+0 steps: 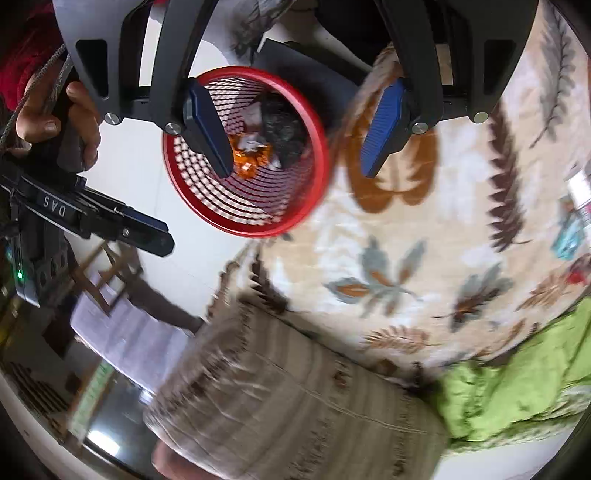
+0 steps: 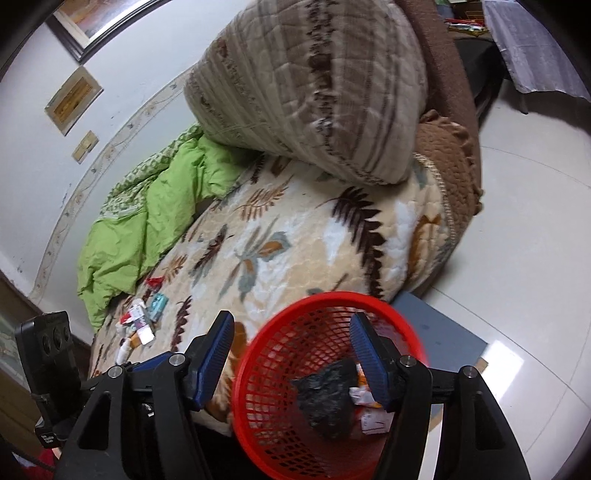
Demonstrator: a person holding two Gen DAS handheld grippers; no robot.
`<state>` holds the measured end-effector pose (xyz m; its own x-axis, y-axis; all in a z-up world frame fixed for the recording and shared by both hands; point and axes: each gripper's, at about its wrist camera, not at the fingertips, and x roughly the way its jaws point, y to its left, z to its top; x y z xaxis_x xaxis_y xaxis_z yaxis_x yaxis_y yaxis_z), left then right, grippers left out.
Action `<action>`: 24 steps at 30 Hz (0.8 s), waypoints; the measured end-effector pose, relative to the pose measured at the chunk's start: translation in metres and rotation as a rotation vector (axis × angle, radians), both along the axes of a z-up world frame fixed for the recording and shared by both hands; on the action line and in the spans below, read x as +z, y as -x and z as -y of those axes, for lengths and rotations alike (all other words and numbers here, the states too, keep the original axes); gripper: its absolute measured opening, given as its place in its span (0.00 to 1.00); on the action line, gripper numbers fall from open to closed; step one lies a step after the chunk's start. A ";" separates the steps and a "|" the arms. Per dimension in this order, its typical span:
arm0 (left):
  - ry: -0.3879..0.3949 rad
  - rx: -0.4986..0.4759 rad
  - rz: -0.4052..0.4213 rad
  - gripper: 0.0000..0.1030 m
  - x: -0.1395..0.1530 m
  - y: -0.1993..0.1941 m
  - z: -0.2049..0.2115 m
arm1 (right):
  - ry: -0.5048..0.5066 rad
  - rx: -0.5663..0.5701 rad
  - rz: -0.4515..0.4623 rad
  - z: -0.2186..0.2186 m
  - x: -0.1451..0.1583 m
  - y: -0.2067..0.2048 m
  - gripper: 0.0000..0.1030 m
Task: Collect trash
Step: 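Carry the bag and wrapper to the red basket and release both, then grasp the white bottle with the left tool while the right tool grasps a white medicine box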
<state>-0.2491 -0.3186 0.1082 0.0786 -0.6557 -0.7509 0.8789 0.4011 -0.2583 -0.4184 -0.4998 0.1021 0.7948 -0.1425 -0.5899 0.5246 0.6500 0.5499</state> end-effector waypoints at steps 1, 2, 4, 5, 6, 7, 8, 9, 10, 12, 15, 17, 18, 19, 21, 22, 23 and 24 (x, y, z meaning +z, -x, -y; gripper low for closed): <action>0.005 0.020 0.008 0.68 0.002 -0.004 -0.007 | 0.005 0.015 0.001 -0.003 0.002 -0.005 0.67; 0.011 0.043 0.018 0.68 0.005 -0.009 -0.015 | 0.011 0.031 0.002 -0.007 0.003 -0.011 0.67; 0.017 0.082 0.037 0.68 0.010 -0.018 -0.030 | 0.022 0.075 0.001 -0.017 0.006 -0.025 0.67; 0.019 0.105 0.048 0.68 0.012 -0.023 -0.038 | 0.025 0.097 0.000 -0.022 0.007 -0.033 0.67; 0.022 0.127 0.057 0.68 0.014 -0.029 -0.047 | 0.028 0.116 -0.001 -0.027 0.007 -0.040 0.67; 0.025 0.144 0.063 0.68 0.016 -0.033 -0.055 | 0.031 0.137 -0.003 -0.032 0.007 -0.047 0.67; 0.027 0.167 0.072 0.68 0.018 -0.039 -0.063 | 0.034 0.160 -0.005 -0.039 0.007 -0.056 0.67; 0.030 0.191 0.082 0.68 0.020 -0.044 -0.072 | 0.035 0.190 -0.007 -0.046 0.007 -0.066 0.67; 0.032 0.214 0.092 0.68 0.021 -0.049 -0.081 | 0.035 0.216 -0.008 -0.053 0.006 -0.074 0.67; 0.037 0.266 0.111 0.68 0.025 -0.060 -0.101 | 0.042 0.282 -0.010 -0.072 0.006 -0.097 0.67; 0.039 0.337 0.133 0.68 0.026 -0.074 -0.130 | 0.058 0.354 -0.017 -0.096 0.006 -0.123 0.67; 0.033 0.384 0.147 0.68 0.024 -0.083 -0.148 | 0.066 0.393 -0.022 -0.108 0.005 -0.138 0.67; 0.032 0.409 0.146 0.68 0.023 -0.088 -0.159 | 0.073 0.419 -0.027 -0.116 0.005 -0.147 0.67; 0.033 0.428 0.140 0.68 0.021 -0.092 -0.167 | 0.080 0.447 -0.032 -0.125 0.004 -0.157 0.67; 0.036 0.478 0.124 0.68 0.017 -0.103 -0.188 | 0.091 0.486 -0.040 -0.139 0.004 -0.171 0.67; 0.037 0.497 0.117 0.68 0.015 -0.106 -0.196 | 0.097 0.503 -0.043 -0.145 0.004 -0.177 0.67; 0.037 0.519 0.110 0.68 0.013 -0.111 -0.205 | 0.107 0.527 -0.050 -0.154 0.004 -0.186 0.67; 0.038 0.539 0.104 0.68 0.011 -0.115 -0.213 | 0.115 0.543 -0.054 -0.159 0.004 -0.191 0.67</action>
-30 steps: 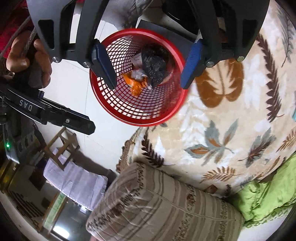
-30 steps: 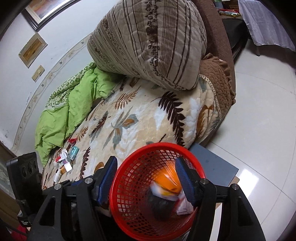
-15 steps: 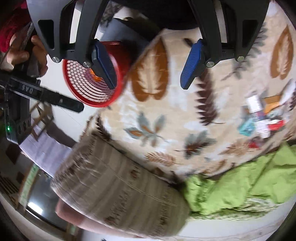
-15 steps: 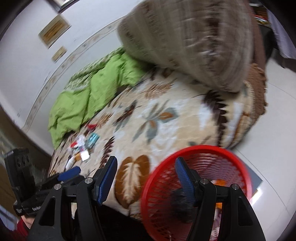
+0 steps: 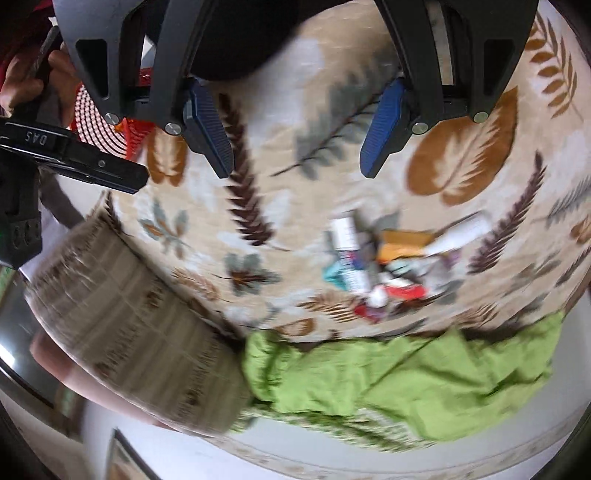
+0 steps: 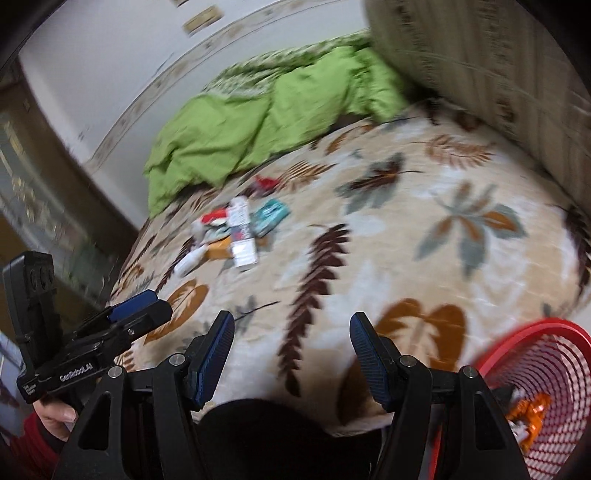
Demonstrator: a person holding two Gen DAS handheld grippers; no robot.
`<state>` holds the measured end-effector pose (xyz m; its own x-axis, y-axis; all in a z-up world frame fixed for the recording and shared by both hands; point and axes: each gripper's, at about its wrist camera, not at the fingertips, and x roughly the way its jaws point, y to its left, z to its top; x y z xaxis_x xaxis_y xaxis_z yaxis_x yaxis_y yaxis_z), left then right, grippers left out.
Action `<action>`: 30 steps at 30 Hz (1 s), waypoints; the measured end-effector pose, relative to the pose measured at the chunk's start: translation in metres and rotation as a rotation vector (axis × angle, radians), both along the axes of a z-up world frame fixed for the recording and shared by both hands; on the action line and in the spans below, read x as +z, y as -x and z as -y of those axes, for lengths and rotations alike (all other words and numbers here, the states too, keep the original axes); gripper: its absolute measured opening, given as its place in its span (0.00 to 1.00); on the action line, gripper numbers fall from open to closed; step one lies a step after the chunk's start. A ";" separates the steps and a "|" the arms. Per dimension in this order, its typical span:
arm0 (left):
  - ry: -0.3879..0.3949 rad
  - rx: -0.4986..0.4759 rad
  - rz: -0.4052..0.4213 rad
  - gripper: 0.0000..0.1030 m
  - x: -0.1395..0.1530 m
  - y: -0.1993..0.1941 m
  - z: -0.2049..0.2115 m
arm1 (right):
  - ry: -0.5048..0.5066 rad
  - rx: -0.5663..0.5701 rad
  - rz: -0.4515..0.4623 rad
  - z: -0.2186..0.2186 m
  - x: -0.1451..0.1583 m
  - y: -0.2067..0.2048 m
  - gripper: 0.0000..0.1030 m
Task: Collect trash
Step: 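Grasp the white bottle with the left tool while the right tool grasps a white medicine box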
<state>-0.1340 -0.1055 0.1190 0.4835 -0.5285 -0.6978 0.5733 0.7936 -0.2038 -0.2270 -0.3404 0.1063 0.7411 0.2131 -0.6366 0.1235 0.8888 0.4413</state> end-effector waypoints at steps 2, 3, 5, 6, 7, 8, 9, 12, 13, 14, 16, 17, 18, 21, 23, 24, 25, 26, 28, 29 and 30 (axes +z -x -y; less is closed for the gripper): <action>0.009 0.040 -0.008 0.68 -0.003 -0.008 -0.015 | 0.021 0.034 -0.003 -0.013 0.002 -0.012 0.67; 0.012 0.057 -0.008 0.68 -0.005 -0.012 -0.024 | 0.034 0.053 -0.004 -0.021 0.003 -0.019 0.67; 0.017 0.086 -0.005 0.68 -0.006 -0.019 -0.037 | 0.052 0.083 -0.009 -0.032 0.004 -0.030 0.67; 0.018 0.099 -0.001 0.68 -0.005 -0.023 -0.044 | 0.056 0.100 -0.010 -0.039 0.004 -0.037 0.67; 0.019 0.111 0.003 0.68 -0.005 -0.026 -0.050 | 0.059 0.111 -0.011 -0.044 0.005 -0.043 0.67; 0.019 0.126 0.007 0.68 -0.005 -0.029 -0.056 | 0.064 0.126 -0.015 -0.049 0.005 -0.051 0.67; 0.020 0.139 0.009 0.68 -0.005 -0.033 -0.062 | 0.072 0.140 -0.020 -0.054 0.005 -0.059 0.67; 0.024 0.182 0.015 0.68 -0.005 -0.045 -0.083 | 0.099 0.173 -0.033 -0.065 0.002 -0.087 0.67; 0.026 0.197 0.015 0.68 -0.006 -0.049 -0.090 | 0.103 0.179 -0.039 -0.067 0.001 -0.093 0.67; 0.029 0.210 0.011 0.68 -0.007 -0.053 -0.096 | 0.107 0.185 -0.050 -0.070 -0.002 -0.109 0.67; 0.032 0.231 0.006 0.68 -0.008 -0.061 -0.108 | 0.105 0.188 -0.060 -0.071 -0.006 -0.130 0.67; 0.032 0.242 0.003 0.68 -0.010 -0.064 -0.113 | 0.110 0.184 -0.065 -0.071 -0.009 -0.141 0.67; 0.031 0.249 -0.002 0.68 -0.012 -0.069 -0.119 | 0.122 0.176 -0.073 -0.072 -0.012 -0.155 0.67; 0.015 0.270 -0.004 0.68 -0.018 -0.080 -0.129 | 0.172 0.182 -0.095 -0.078 -0.021 -0.192 0.66; 0.001 0.272 -0.010 0.68 -0.022 -0.091 -0.132 | 0.191 0.169 -0.108 -0.077 -0.029 -0.213 0.66; -0.003 0.271 -0.014 0.68 -0.023 -0.096 -0.132 | 0.184 0.169 -0.118 -0.077 -0.034 -0.224 0.66; -0.007 0.270 -0.017 0.68 -0.026 -0.101 -0.133 | 0.178 0.168 -0.122 -0.077 -0.037 -0.230 0.66; -0.013 0.263 -0.021 0.68 -0.028 -0.110 -0.131 | 0.173 0.165 -0.127 -0.077 -0.041 -0.237 0.66; -0.032 0.247 -0.026 0.68 -0.032 -0.123 -0.126 | 0.173 0.153 -0.144 -0.079 -0.049 -0.252 0.66; -0.038 0.240 -0.027 0.68 -0.034 -0.130 -0.124 | 0.169 0.151 -0.151 -0.080 -0.053 -0.258 0.66; -0.042 0.228 -0.027 0.68 -0.036 -0.137 -0.120 | 0.167 0.151 -0.160 -0.081 -0.057 -0.262 0.66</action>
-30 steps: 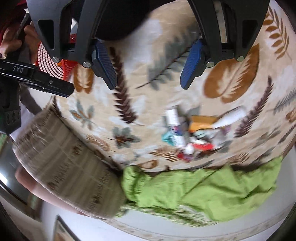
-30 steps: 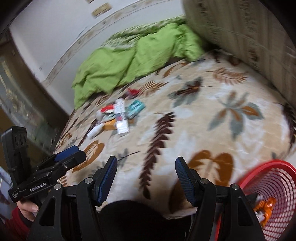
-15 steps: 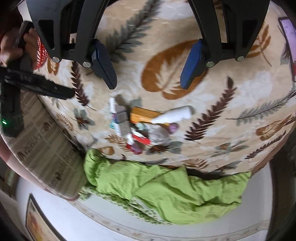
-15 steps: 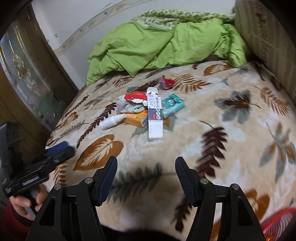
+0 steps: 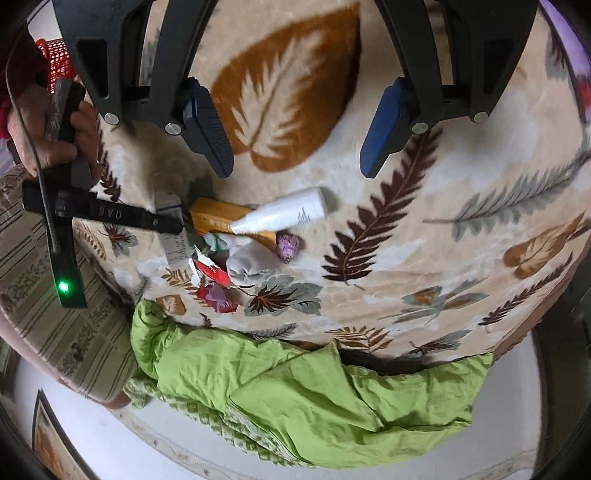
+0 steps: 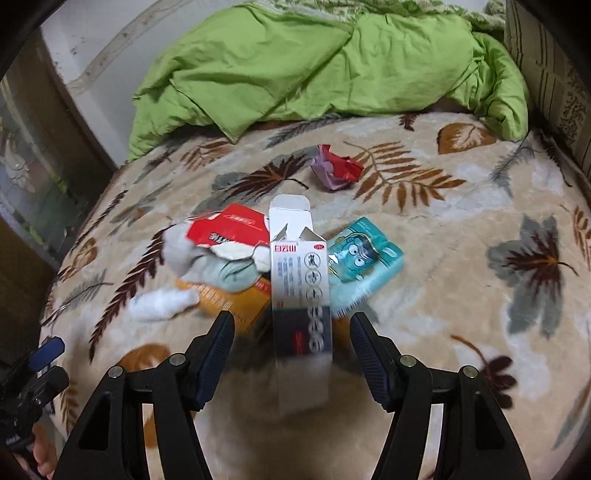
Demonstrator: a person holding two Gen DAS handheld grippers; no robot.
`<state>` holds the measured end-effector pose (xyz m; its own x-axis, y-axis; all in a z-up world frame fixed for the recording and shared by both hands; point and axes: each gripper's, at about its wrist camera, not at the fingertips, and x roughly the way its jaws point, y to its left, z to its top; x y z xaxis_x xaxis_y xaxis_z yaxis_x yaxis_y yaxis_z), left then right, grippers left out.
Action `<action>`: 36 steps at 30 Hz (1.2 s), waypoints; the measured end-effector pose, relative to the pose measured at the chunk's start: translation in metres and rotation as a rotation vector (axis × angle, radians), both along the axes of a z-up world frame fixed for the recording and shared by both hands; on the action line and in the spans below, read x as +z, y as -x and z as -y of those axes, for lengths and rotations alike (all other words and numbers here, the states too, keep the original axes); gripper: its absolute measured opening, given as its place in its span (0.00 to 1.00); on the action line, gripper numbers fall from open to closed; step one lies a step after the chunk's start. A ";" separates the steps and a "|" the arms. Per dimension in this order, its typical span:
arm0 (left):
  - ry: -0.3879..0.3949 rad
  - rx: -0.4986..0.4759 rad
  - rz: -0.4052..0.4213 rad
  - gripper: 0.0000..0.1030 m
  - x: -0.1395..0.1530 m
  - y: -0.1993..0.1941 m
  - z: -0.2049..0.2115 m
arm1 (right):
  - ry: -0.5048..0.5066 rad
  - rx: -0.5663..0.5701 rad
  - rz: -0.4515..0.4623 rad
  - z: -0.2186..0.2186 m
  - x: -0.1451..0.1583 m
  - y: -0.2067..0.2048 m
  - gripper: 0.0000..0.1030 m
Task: Collect trash
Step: 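Grasp the white bottle with the left tool while the right tool grasps a white medicine box, then lift the white bottle with the left tool while the right tool lifts the medicine box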
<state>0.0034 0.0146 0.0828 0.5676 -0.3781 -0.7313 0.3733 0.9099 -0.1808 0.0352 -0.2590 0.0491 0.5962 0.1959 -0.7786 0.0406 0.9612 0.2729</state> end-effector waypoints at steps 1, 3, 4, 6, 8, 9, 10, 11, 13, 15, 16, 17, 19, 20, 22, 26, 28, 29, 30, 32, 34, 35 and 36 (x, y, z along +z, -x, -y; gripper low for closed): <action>-0.004 -0.008 -0.002 0.68 -0.002 -0.005 0.003 | 0.007 -0.003 -0.009 -0.001 -0.003 -0.002 0.64; -0.009 -0.026 -0.007 0.68 -0.006 -0.019 0.010 | 0.019 -0.009 -0.029 -0.003 -0.010 -0.003 0.41; -0.004 -0.039 -0.009 0.68 -0.008 -0.026 0.013 | 0.008 -0.016 -0.037 -0.003 -0.012 -0.001 0.35; -0.003 -0.053 -0.016 0.68 -0.013 -0.041 0.019 | -0.012 -0.021 -0.014 -0.001 -0.007 0.009 0.34; -0.001 -0.068 -0.024 0.68 -0.017 -0.054 0.024 | -0.020 -0.023 0.018 -0.002 0.002 0.024 0.34; 0.002 -0.077 -0.031 0.68 -0.019 -0.060 0.027 | -0.035 -0.028 0.039 -0.002 0.008 0.036 0.34; 0.006 -0.085 -0.033 0.68 -0.021 -0.064 0.028 | -0.044 -0.031 0.047 -0.002 0.011 0.043 0.34; 0.019 -0.106 -0.042 0.68 -0.024 -0.070 0.032 | -0.058 -0.035 0.055 -0.003 0.015 0.053 0.34; 0.033 -0.136 -0.074 0.65 -0.029 -0.076 0.038 | -0.101 -0.042 0.059 -0.003 0.018 0.073 0.34; 0.037 -0.169 -0.096 0.57 -0.034 -0.075 0.045 | -0.141 -0.053 0.056 -0.005 0.018 0.091 0.34; 0.032 -0.187 -0.101 0.52 -0.036 -0.072 0.049 | -0.150 -0.057 0.055 -0.007 0.016 0.098 0.34; 0.035 -0.206 -0.115 0.42 -0.038 -0.067 0.052 | -0.160 -0.063 0.058 -0.009 0.015 0.107 0.34; 0.033 -0.235 -0.135 0.34 -0.041 -0.056 0.056 | -0.156 -0.063 0.068 -0.012 0.014 0.118 0.34; 0.027 -0.251 -0.149 0.34 -0.043 -0.050 0.060 | -0.148 -0.064 0.070 -0.015 0.013 0.121 0.34; 0.017 -0.276 -0.159 0.34 -0.046 -0.039 0.066 | -0.166 -0.065 0.063 -0.017 0.009 0.124 0.34; -0.040 -0.304 -0.127 0.34 -0.049 -0.029 0.077 | -0.182 -0.078 0.046 -0.014 0.003 0.123 0.34; -0.059 -0.316 -0.133 0.39 -0.049 -0.029 0.079 | -0.190 -0.086 0.048 -0.011 0.003 0.124 0.34; -0.063 -0.324 -0.144 0.40 -0.051 -0.029 0.080 | -0.197 -0.090 0.048 -0.009 0.002 0.125 0.34; -0.061 -0.328 -0.146 0.40 -0.052 -0.029 0.081 | -0.204 -0.098 0.047 -0.008 0.000 0.125 0.34; -0.065 -0.340 -0.157 0.40 -0.054 -0.024 0.081 | -0.218 -0.107 0.042 -0.005 -0.002 0.125 0.34; -0.063 -0.356 -0.154 0.40 -0.054 -0.014 0.082 | -0.222 -0.109 0.038 -0.004 -0.003 0.125 0.34; -0.065 -0.371 -0.154 0.40 -0.055 -0.007 0.083 | -0.218 -0.106 0.040 -0.006 -0.002 0.124 0.34; -0.072 -0.379 -0.156 0.40 -0.057 -0.002 0.084 | -0.213 -0.099 0.041 -0.005 -0.003 0.124 0.34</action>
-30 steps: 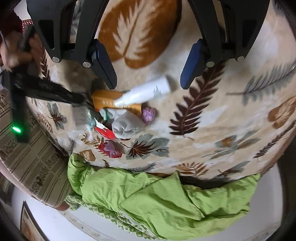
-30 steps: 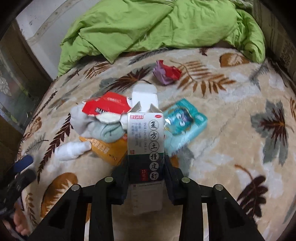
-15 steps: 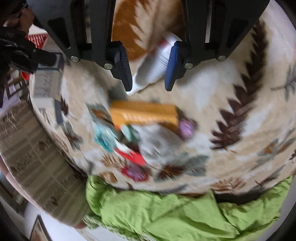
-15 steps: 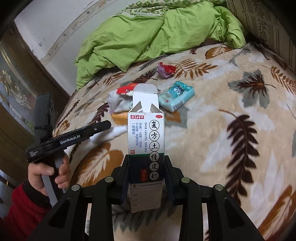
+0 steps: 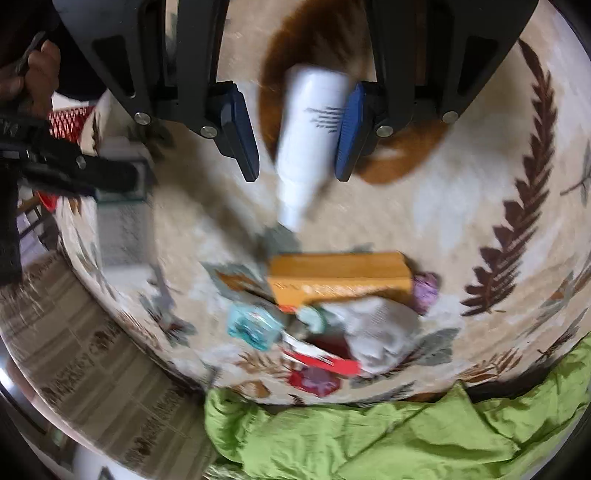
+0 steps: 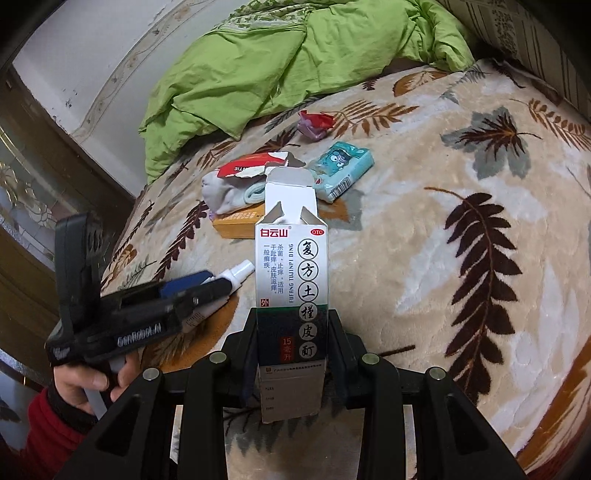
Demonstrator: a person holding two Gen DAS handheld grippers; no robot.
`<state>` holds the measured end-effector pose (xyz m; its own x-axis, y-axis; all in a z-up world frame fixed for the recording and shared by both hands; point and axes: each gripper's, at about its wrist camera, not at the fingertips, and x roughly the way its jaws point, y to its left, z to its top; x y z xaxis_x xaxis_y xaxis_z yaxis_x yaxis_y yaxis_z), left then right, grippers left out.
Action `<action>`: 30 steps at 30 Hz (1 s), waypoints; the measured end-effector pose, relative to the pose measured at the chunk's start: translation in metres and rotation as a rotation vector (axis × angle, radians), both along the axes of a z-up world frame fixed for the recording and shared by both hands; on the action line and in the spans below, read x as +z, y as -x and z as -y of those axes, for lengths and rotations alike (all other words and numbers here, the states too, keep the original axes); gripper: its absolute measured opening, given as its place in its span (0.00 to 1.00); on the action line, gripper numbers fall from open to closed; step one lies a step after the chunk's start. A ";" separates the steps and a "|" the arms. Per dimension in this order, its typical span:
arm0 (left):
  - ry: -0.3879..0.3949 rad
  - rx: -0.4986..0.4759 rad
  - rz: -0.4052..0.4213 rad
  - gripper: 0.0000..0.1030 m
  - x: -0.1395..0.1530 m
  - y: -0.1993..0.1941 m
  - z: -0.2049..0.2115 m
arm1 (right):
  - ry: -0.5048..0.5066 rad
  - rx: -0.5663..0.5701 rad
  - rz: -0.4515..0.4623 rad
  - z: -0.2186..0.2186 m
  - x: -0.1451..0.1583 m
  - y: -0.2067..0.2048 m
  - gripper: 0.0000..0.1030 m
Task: Collect trash
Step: 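Lift the white bottle with the left tool while the right tool lifts the medicine box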
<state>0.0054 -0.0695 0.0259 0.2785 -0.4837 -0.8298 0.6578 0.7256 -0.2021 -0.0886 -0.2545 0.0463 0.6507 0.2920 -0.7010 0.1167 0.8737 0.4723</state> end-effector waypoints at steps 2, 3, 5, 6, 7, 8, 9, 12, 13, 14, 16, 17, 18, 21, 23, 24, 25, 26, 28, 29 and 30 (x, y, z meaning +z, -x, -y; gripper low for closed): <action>-0.020 -0.005 0.013 0.38 -0.003 0.011 0.002 | 0.014 0.005 0.001 -0.001 0.000 -0.001 0.34; -0.029 0.005 0.039 0.36 -0.004 0.016 0.003 | 0.017 0.008 0.002 -0.002 0.000 0.000 0.34; -0.035 0.040 0.050 0.31 -0.006 0.017 0.003 | 0.020 0.009 0.002 -0.002 0.000 0.000 0.34; -0.029 0.068 0.041 0.30 -0.006 0.015 0.003 | 0.022 0.006 0.001 -0.003 0.001 0.000 0.34; -0.023 0.093 0.033 0.28 -0.006 0.014 0.002 | 0.026 0.004 -0.001 -0.004 0.001 0.000 0.34; -0.018 0.116 0.026 0.28 -0.006 0.013 0.002 | 0.036 0.003 -0.003 -0.004 0.001 -0.001 0.34; -0.012 0.144 0.025 0.28 -0.006 0.014 0.001 | 0.046 0.003 -0.003 -0.006 0.002 -0.001 0.34; -0.001 0.202 0.047 0.28 -0.005 0.021 -0.002 | 0.083 0.009 -0.002 -0.011 0.004 -0.002 0.35; 0.003 0.221 0.057 0.28 -0.004 0.025 -0.003 | 0.094 0.009 -0.003 -0.012 0.004 -0.002 0.35; 0.004 0.241 0.070 0.28 -0.002 0.030 -0.005 | 0.105 0.008 -0.003 -0.013 0.005 -0.001 0.35; -0.001 0.288 0.112 0.28 0.004 0.041 -0.009 | 0.126 0.009 0.000 -0.015 0.006 0.000 0.35; -0.007 0.312 0.151 0.28 0.009 0.049 -0.012 | 0.140 0.008 0.003 -0.017 0.007 0.000 0.34; -0.004 0.334 0.174 0.28 0.013 0.055 -0.016 | 0.149 0.008 0.006 -0.018 0.008 0.001 0.34; 0.017 0.420 0.224 0.28 0.023 0.067 -0.029 | 0.176 0.015 0.020 -0.023 0.011 0.002 0.34; 0.009 0.464 0.261 0.28 0.027 0.074 -0.036 | 0.196 0.022 0.033 -0.026 0.014 0.004 0.34; 0.012 0.484 0.279 0.28 0.030 0.076 -0.039 | 0.204 0.024 0.038 -0.027 0.015 0.005 0.35; 0.014 0.495 0.291 0.28 0.032 0.078 -0.041 | 0.216 0.027 0.044 -0.029 0.016 0.005 0.34; 0.009 0.508 0.305 0.28 0.034 0.080 -0.042 | 0.229 0.031 0.051 -0.032 0.018 0.006 0.34; 0.001 0.525 0.321 0.28 0.036 0.081 -0.044 | 0.249 0.033 0.065 -0.036 0.021 0.007 0.35; 0.002 0.533 0.326 0.28 0.037 0.082 -0.045 | 0.255 0.036 0.077 -0.038 0.023 0.008 0.34; 0.001 0.538 0.331 0.28 0.038 0.082 -0.046 | 0.259 0.036 0.085 -0.040 0.024 0.009 0.34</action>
<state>-0.0769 -0.0233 0.0642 0.7250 -0.2050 -0.6575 0.2288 0.9722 -0.0508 -0.0973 -0.2149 0.0705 0.7027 0.1340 -0.6988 0.0527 0.9696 0.2389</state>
